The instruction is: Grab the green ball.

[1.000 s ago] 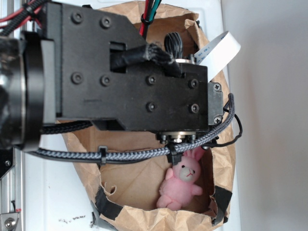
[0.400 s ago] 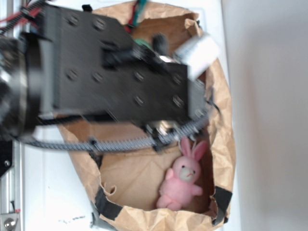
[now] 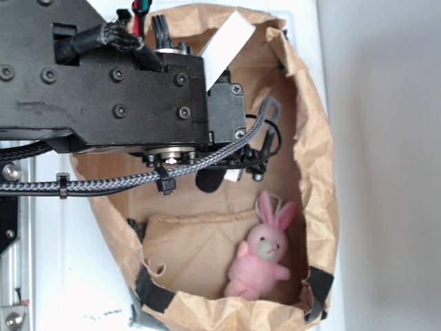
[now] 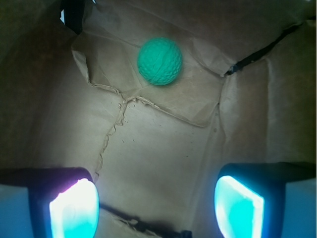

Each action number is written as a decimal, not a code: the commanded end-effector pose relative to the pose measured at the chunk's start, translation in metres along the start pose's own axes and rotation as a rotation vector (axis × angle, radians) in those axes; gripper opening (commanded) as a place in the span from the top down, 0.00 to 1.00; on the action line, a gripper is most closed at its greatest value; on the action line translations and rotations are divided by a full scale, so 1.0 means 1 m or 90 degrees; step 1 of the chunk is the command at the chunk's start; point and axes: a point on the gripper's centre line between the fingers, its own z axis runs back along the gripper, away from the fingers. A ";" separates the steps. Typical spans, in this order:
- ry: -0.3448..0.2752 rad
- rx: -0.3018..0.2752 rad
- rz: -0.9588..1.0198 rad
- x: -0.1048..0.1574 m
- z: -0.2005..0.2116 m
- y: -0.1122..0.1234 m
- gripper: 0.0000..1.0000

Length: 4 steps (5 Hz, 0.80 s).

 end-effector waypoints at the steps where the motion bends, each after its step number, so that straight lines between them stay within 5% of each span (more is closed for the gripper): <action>1: -0.069 -0.055 0.078 0.002 -0.019 -0.034 0.00; 4: -0.117 -0.037 0.104 0.011 -0.041 -0.040 0.00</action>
